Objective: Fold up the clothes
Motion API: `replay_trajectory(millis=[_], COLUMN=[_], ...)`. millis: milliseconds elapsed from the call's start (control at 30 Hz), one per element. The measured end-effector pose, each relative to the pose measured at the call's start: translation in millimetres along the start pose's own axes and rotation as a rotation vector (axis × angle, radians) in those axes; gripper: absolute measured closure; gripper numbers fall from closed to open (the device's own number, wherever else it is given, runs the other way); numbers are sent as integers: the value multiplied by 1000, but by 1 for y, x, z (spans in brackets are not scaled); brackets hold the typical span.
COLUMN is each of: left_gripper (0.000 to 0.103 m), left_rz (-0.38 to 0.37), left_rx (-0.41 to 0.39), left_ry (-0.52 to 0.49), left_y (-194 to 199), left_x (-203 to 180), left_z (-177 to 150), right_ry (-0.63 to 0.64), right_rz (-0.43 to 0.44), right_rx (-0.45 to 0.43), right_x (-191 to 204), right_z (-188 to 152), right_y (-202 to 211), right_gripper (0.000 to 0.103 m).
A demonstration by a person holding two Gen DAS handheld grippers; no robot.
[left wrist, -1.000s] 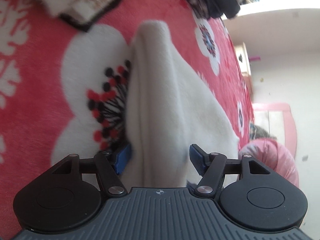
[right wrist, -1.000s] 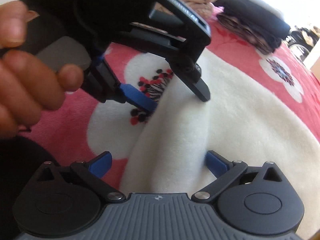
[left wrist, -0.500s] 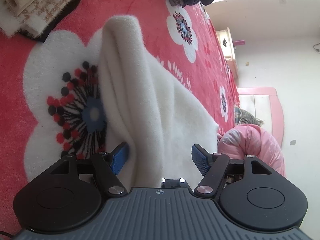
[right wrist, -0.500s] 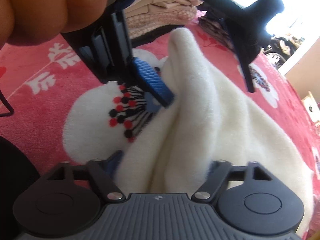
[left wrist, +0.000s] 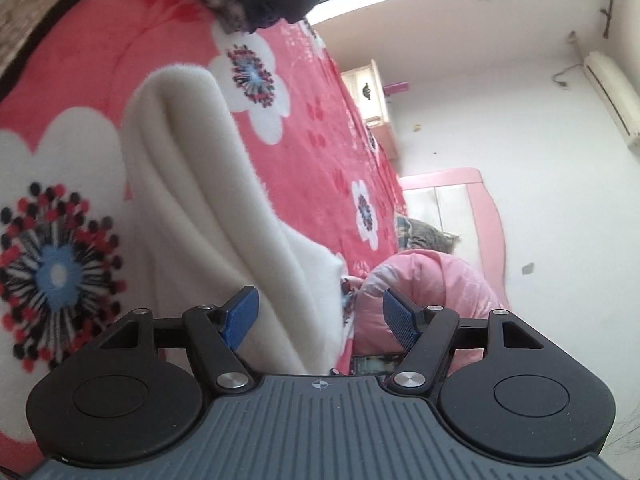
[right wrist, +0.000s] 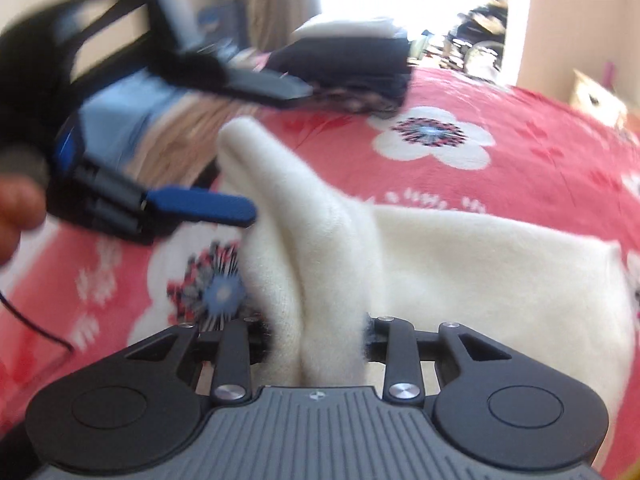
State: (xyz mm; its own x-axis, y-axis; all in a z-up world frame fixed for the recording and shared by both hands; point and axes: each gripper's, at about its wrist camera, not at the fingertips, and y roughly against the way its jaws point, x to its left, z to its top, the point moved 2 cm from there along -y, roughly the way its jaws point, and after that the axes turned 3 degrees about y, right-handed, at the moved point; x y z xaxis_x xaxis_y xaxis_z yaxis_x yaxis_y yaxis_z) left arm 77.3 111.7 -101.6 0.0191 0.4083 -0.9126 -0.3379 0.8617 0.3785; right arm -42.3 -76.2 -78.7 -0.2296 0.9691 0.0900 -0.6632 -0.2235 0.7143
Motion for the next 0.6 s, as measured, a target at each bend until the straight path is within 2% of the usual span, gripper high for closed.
replay_trajectory(millis=[67,167,267,300,367,400,467,533,600], left_gripper=[34,34,34,34,34,35,38,39,39], left_rz=[-39,-104,-69,-34,95,157,271,324,358], left_rx=[-4,2,30,50,93,120,167,186,195], left_ry=[-37,-84,-125,-143,-186,-215,-249,-283,-318], left_y=[-9,-28,-61,-75,-107,-122,-142,-151,-154], left_x=[-19,-43,-52,-51,-41,-35,-20,-14,-12], left_z=[3,4,0,-3,-14,-19,-34,-43,-52], right_ry=[-86,-295,-480,-536,-651,-724,-814,-894,-865], right_rz=[13,57,55,43,26,54,114,172,213], right_rx=[-51,-106,-143,-140,-128,-93,-92,-92,-106], right_x=[-29,-96,-161,-180,-218,-235,-251,-265,-266], right_z=[11,14,-14,-28,-57,-73,-94,-112,-107], right_y=[13,36,50,51,51,41,36,32,36], right_gripper=[70,70,70,70,70,70,70,70,69])
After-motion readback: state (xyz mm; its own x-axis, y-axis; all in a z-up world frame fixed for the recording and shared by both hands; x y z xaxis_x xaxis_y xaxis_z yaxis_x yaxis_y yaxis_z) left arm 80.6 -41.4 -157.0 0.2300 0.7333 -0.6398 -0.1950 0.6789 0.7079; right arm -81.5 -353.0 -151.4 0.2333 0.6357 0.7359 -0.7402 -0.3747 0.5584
